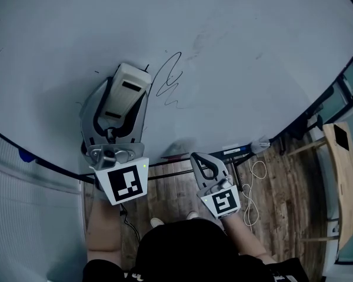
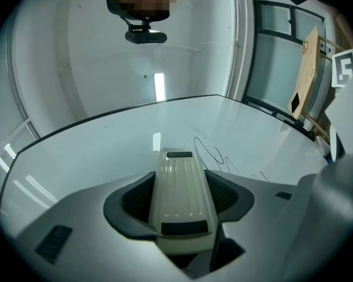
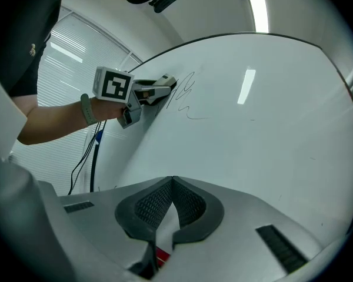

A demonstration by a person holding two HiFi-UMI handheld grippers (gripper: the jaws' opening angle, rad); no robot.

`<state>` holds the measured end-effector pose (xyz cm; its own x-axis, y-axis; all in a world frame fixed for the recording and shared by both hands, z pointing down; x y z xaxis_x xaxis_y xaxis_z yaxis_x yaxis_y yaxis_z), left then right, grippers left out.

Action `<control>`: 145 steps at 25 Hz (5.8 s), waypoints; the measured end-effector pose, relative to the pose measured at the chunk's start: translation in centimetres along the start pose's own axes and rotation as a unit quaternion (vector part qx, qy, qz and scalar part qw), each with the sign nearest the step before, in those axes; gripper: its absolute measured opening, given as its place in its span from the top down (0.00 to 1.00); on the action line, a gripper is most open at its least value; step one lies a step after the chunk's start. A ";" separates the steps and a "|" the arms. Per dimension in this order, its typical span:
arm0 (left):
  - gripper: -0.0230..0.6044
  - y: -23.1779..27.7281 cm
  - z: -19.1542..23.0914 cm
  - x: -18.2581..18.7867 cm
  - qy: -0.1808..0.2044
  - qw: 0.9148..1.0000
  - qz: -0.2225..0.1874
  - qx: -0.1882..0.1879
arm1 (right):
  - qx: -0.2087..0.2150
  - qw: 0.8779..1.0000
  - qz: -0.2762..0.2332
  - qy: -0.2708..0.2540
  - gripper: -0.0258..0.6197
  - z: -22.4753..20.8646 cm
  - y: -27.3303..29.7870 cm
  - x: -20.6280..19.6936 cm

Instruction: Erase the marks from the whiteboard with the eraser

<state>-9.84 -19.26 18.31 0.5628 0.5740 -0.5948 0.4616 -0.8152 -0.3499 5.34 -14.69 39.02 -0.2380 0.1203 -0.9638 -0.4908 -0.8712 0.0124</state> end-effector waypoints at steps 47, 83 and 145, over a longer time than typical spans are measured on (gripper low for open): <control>0.54 4.8 0.1 6.0 0.031 0.999 -0.035 0.013 | -0.058 0.998 0.015 0.029 0.92 -2.4 -3.9 -2.2; 0.54 -0.4 -11.5 -2.9 -0.022 0.999 -0.030 -0.013 | -0.047 0.994 0.089 0.051 0.92 -1.0 -5.3 -6.0; 0.54 1.4 -18.5 -2.9 0.070 0.994 0.001 -0.080 | -0.080 0.991 0.091 0.049 0.92 -2.9 -8.5 -6.3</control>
<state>1.85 -20.61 32.98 0.6488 0.5872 -0.4839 0.5577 -0.7996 -0.2225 13.46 -9.46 44.16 -0.2239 -0.0851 -0.9709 -0.3068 -0.9394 0.1531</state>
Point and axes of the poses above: the fingertips, and each gripper's own axes: y forward along the fingers, z to its left, x out of its top, the point moved 3 cm from there along -y, backward along the fingers, and after that the axes turned 8 degrees about -x, right-handed, at the moved point
